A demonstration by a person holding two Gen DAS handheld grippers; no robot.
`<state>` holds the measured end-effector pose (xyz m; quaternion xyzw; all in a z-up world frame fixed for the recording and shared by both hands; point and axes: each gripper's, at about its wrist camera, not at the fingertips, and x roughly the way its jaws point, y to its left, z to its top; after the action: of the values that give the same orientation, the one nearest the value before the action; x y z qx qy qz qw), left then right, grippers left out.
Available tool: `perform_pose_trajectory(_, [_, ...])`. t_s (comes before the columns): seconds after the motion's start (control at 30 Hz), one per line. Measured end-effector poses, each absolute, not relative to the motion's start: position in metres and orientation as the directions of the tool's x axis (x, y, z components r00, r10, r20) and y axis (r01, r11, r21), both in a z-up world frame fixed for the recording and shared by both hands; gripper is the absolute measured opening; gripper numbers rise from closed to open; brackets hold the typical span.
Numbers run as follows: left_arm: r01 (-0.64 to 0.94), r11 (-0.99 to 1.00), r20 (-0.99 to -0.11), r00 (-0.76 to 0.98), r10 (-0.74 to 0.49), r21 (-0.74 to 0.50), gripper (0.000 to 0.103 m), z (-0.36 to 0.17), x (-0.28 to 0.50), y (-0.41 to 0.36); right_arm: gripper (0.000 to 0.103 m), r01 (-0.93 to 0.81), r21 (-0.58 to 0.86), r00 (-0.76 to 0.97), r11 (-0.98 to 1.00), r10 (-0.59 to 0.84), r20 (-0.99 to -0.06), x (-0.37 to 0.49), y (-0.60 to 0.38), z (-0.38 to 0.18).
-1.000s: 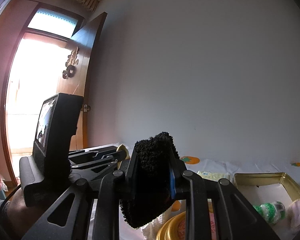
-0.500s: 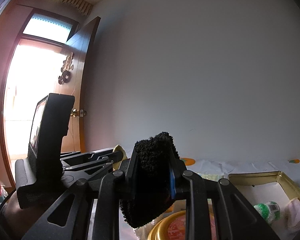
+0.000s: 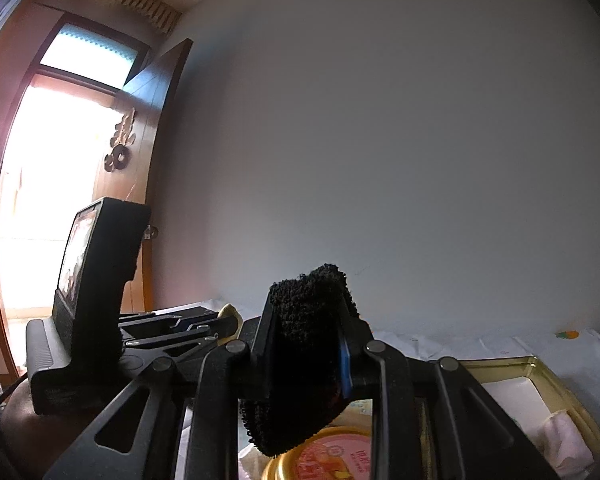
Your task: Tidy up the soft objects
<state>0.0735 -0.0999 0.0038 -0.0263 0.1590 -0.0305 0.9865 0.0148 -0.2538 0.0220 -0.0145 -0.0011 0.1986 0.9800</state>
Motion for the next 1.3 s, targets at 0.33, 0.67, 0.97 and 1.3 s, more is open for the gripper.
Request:
perform_pose_trajectory(0.33, [0.112,0.992,-0.304,0.945,-0.123,-0.055,0.006,0.018,0.069,-0.122,0.026,-0.373,-0.006,0.928,0.928,0.373,0.001,0.017,-0.270,0.027])
perform_pose_trajectory(0.67, [0.179,0.983,-0.322,0.929,-0.182,-0.038,0.006,0.021,0.072,-0.154,0.026,-0.332,0.043,0.943,0.942,0.331,0.016,0.020,-0.302,0.032])
perform_pose_trajectory(0.97, [0.274,0.961,-0.340,0.902,-0.265,-0.022,0.007,0.027,0.075,-0.198,0.027,-0.259,0.096,0.966,0.961,0.260,0.008,0.022,-0.344,0.032])
perform_pose_trajectory(1.3, [0.358,0.934,-0.388,0.860,-0.332,-0.007,0.007,0.024,0.082,-0.244,0.027,-0.171,0.140,0.982,0.975,0.181,-0.057,0.032,-0.384,0.026])
